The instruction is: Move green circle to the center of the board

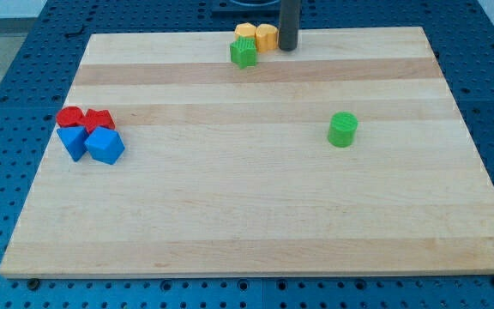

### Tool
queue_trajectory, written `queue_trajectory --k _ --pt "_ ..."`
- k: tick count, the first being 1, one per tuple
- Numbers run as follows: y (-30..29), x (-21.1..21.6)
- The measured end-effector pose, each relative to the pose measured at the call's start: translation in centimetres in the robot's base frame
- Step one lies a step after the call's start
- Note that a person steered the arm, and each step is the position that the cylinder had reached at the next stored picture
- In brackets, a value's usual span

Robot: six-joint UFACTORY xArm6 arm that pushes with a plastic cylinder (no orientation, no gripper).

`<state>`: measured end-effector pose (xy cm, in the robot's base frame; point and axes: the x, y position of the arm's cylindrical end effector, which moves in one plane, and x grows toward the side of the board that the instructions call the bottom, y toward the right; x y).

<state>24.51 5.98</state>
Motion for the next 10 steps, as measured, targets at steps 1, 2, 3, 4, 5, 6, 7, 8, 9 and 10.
queue_trajectory --k 1,2,3,4,5,6,7,8,9,10 --pt "2.8 4.0" --pt "2.0 8.4" --pt "0.9 12.6" --pt "1.2 16.6" --pt "1.2 20.8" --pt "2.9 25.3" --pt "6.5 25.9" --pt "8.2 24.2" --pt "8.2 21.7" --pt "8.2 20.5"
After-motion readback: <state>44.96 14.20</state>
